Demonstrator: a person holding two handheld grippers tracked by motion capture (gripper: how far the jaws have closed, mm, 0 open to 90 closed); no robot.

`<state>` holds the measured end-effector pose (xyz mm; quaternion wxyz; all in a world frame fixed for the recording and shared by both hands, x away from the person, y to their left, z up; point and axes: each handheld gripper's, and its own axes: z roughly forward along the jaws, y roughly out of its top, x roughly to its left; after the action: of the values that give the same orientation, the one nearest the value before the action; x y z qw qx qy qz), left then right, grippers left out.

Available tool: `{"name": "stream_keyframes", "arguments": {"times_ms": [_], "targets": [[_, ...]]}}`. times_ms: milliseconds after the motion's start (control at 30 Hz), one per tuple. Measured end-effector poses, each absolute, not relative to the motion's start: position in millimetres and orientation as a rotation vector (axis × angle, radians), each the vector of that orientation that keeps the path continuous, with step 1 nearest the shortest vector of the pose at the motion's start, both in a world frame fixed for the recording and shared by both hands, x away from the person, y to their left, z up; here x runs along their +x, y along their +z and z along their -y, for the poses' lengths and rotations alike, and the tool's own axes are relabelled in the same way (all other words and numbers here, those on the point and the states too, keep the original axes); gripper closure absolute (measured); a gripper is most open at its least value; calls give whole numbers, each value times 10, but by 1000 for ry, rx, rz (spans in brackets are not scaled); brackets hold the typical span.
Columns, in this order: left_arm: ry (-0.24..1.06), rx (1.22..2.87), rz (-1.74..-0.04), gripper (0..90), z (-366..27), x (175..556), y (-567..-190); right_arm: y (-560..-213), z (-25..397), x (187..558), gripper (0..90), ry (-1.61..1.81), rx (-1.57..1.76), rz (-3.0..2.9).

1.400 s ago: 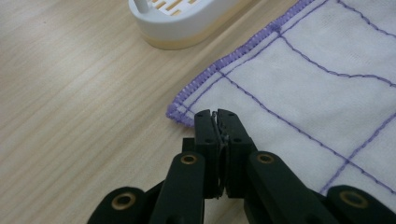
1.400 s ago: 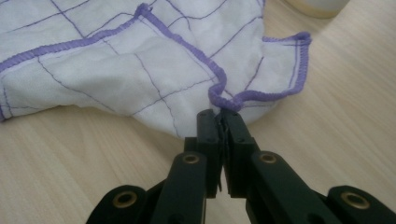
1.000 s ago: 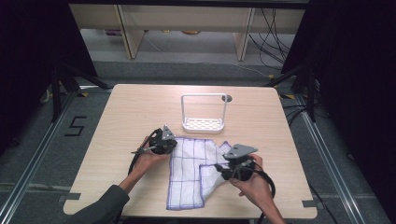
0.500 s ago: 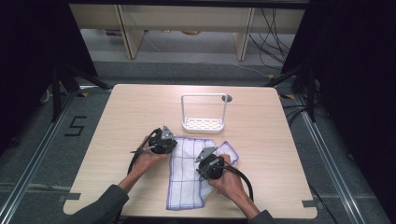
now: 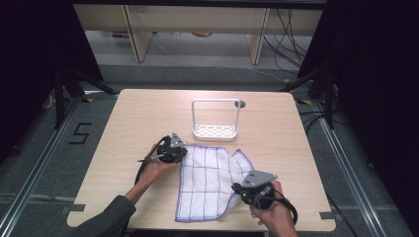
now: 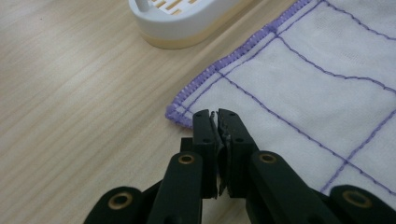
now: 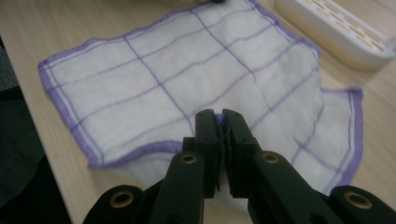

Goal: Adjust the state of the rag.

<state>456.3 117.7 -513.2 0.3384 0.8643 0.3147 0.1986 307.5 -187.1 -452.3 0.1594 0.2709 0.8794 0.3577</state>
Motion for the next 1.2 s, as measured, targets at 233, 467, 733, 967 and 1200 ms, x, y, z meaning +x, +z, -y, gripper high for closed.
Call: {"name": "stream_keyframes", "arguments": {"times_ms": [233,467,733,967,1200], "targets": [[520,2254,-828,850,-1169,4562,-5127,-4708,2270,2800,780,1053,960,-2539],[514,2247,-830,833,-1179,4573,-5130,-4493,2395,2945,541,1173,1040,-2388],[517,2257,-826,819,-1182,4581,-5124,-4530,2371,3795,545,1031,1065,-2326],[514,2257,-823,804,-1195,4585,-5123,-4769,2111,4393,522,941,1120,-2409],[521,2263,-816,792,-1199,4586,-5121,-4943,1992,4653,503,835,1137,-2486]]}}
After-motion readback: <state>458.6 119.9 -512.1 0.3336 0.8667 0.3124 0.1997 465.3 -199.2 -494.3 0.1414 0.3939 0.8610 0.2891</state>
